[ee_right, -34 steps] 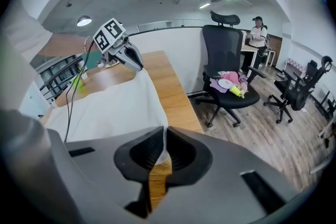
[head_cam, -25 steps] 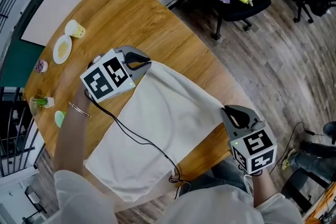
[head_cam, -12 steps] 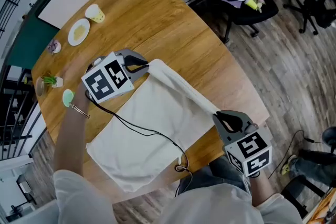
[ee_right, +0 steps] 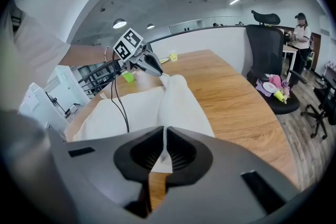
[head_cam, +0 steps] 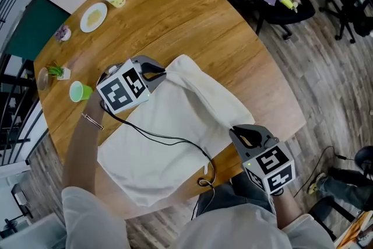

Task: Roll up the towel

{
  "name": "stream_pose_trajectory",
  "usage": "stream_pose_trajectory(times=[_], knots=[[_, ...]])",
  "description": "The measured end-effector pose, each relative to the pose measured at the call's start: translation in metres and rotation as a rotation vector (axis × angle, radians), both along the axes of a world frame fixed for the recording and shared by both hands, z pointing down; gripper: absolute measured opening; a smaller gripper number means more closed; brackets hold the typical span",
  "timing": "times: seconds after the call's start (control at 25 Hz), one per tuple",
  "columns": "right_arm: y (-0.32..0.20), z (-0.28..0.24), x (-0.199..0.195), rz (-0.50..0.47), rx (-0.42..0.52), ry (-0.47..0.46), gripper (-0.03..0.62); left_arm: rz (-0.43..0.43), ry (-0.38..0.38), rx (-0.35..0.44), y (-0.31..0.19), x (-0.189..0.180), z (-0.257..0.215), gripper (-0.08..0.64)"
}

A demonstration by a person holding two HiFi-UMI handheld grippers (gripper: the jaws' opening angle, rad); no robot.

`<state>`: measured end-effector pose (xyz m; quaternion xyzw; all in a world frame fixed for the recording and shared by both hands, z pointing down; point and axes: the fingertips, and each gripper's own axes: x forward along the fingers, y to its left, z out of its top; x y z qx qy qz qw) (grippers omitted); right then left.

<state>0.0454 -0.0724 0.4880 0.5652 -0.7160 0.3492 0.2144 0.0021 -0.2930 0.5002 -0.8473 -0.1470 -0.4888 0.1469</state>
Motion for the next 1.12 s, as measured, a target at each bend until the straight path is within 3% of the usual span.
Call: stream_pose_trajectory(times=[0.48,0.72,0.8,0.92,1.12], knots=[[0.007,0.032,-0.026,-0.067,-0.078,0.001,0.02,-0.048,-0.032,-0.014,-0.004,-0.04,0.035,0.046],[0.017,0.042,-0.041,-0.153,-0.12,0.025,0.022,-0.056,-0.026,-0.031,0.0,-0.05,0.028,0.048],[0.019,0.042,-0.045,-0.167,-0.114,0.013,0.048,-0.06,-0.02,-0.03,-0.001,-0.05,0.023,0.048],[0.018,0.035,-0.047,-0.16,-0.09,-0.035,0.138,-0.063,-0.018,-0.023,-0.002,-0.047,0.014,0.074],[0.018,0.013,-0.022,-0.093,-0.053,-0.021,0.141,-0.038,0.017,0.008,-0.004,-0.03,-0.019,0.097]])
